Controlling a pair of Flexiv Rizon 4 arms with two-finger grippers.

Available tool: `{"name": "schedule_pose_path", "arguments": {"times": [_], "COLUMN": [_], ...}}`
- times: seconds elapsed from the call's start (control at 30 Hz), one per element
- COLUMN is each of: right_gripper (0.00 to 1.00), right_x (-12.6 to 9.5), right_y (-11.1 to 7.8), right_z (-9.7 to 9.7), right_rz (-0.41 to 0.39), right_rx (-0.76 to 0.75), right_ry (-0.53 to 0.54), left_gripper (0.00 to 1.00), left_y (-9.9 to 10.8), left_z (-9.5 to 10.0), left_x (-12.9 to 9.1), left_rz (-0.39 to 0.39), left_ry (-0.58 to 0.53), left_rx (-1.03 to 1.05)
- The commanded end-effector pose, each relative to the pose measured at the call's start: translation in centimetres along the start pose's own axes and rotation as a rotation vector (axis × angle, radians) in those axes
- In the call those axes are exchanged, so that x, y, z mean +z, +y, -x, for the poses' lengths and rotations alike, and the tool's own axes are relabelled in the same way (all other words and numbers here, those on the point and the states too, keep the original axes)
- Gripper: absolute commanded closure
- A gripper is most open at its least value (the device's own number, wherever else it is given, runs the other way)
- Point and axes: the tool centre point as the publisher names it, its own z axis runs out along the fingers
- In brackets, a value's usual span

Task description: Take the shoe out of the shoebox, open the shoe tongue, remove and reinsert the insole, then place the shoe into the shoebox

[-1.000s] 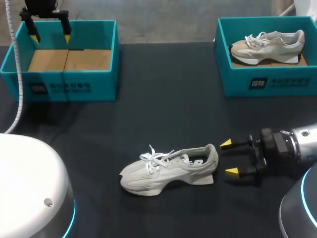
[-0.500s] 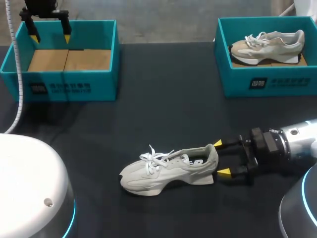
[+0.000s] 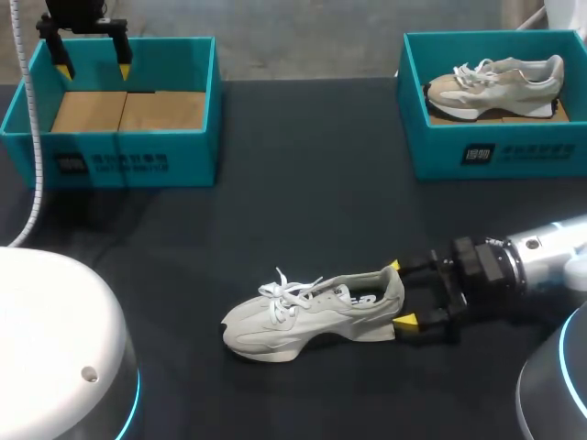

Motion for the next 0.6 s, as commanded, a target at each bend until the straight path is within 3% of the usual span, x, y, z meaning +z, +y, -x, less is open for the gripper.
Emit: {"name": "schedule_pose_path", "arguments": {"times": [0.03, 0.6], "right_gripper": [0.00, 0.00], "right_x": [0.6, 2.2], "right_y": [-0.1, -0.1], "right_z": [0.1, 0.3], "right_rz": [-0.003, -0.011], "right_rx": [-0.002, -0.015], "right_ry": [0.005, 0.027], "left_gripper": [0.00, 0.00], "left_y": [0.0, 0.0], "left_z": [0.0, 0.0], "left_x": [0.0, 0.0], "left_rz": [0.000, 0.000], "left_ry": [0.000, 0.000], "left_rx": [0.000, 0.000]}}
